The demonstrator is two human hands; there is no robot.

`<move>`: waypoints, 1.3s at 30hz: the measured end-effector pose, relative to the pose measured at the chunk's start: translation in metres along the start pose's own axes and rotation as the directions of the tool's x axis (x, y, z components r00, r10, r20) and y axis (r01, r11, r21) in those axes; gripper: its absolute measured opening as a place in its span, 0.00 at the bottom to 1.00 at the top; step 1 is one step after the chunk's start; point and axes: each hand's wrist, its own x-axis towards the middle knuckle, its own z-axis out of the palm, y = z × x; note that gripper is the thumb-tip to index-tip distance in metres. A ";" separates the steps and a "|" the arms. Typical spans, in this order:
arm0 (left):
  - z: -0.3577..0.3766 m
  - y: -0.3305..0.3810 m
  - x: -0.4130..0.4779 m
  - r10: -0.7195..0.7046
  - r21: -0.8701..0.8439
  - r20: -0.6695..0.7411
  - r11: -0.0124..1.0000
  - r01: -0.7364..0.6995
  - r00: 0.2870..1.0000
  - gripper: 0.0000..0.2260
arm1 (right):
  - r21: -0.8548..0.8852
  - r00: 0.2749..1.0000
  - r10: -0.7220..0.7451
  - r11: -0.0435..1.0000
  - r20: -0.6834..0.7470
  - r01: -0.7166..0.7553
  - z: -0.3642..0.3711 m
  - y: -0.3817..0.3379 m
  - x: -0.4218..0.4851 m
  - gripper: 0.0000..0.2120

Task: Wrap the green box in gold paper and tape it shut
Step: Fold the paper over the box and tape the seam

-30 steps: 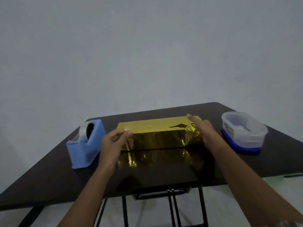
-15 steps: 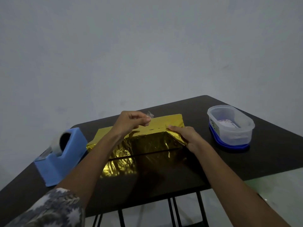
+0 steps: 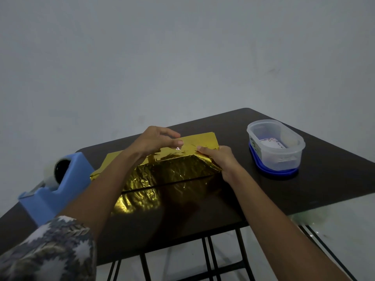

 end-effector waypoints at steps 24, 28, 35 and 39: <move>-0.005 0.019 -0.020 0.152 -0.181 -0.016 0.972 -0.153 0.988 0.27 | -0.338 0.644 -0.713 0.700 -0.278 0.629 0.001 0.007 0.004 0.08; -0.007 0.020 -0.026 0.147 -0.272 -0.043 0.950 -0.153 0.988 0.29 | -0.216 0.796 -0.604 0.781 -0.026 0.586 0.011 -0.010 -0.014 0.15; -0.020 0.019 -0.040 0.254 -0.058 -0.053 0.965 -0.257 0.966 0.27 | -0.260 0.939 0.076 0.965 0.336 0.015 0.014 -0.033 -0.020 0.26; -0.023 0.017 -0.044 0.294 0.036 -0.022 0.955 -0.293 0.955 0.26 | -0.293 0.902 0.204 0.952 0.380 -0.092 0.019 -0.035 -0.025 0.20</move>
